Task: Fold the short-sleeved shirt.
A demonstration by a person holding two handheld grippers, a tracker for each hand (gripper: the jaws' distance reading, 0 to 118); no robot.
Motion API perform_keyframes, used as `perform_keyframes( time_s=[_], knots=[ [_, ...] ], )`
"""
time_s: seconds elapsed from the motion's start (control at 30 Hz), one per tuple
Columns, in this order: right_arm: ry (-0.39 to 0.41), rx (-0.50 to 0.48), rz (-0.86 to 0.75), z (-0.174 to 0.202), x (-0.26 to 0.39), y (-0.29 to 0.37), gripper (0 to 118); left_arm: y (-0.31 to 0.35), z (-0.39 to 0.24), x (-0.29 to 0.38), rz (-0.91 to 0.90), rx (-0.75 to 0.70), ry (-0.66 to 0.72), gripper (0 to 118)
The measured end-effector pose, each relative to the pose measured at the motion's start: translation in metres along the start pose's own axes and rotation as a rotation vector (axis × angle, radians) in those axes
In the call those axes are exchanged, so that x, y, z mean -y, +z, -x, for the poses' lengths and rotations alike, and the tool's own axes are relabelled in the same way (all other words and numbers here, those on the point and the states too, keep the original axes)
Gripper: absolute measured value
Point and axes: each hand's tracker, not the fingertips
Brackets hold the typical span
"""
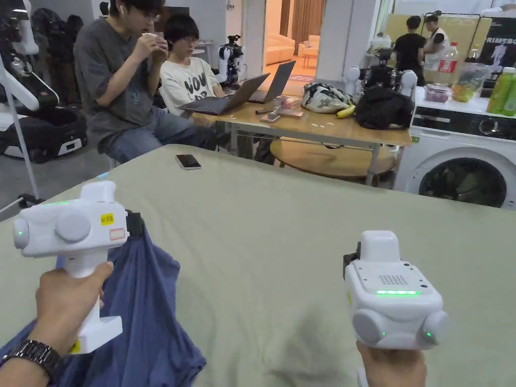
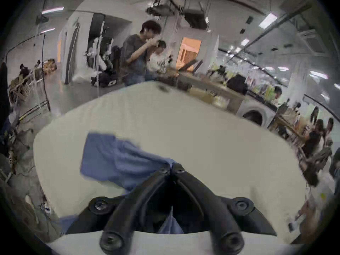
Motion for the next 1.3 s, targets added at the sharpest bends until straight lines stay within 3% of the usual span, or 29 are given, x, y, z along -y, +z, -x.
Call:
perform_keyframes(
  time_s=[0.33,0.67,0.87,1.07,1.1,1.13,1.17,1.3],
  knots=[
    [-0.060,0.147,-0.034,-0.086,-0.005,0.030,0,-0.013,-0.196,-0.044,-0.035,0.349,-0.171,0],
    [-0.104,0.380,-0.073,-0.188,-0.002,0.096,0,-0.023,-0.393,0.030,0.095,0.752,-0.361,0],
    [-0.120,0.464,-0.055,-0.227,0.012,0.120,0,-0.020,-0.442,0.111,0.219,0.875,-0.468,0],
    [-0.151,0.484,-0.005,-0.235,0.034,0.122,0,-0.039,-0.427,0.184,0.402,0.881,-0.415,0],
    [-0.154,0.481,0.004,-0.233,0.037,0.121,0,-0.041,-0.422,0.188,0.414,0.868,-0.412,4],
    [-0.153,0.475,0.012,-0.231,0.039,0.120,0,-0.039,-0.415,0.190,0.416,0.861,-0.396,25],
    [-0.154,0.469,0.018,-0.228,0.040,0.119,0,-0.036,-0.407,0.189,0.399,0.853,-0.380,37],
    [-0.157,0.428,0.021,-0.215,0.039,0.115,0,-0.018,-0.366,0.175,0.255,0.775,-0.314,51]
  ],
)
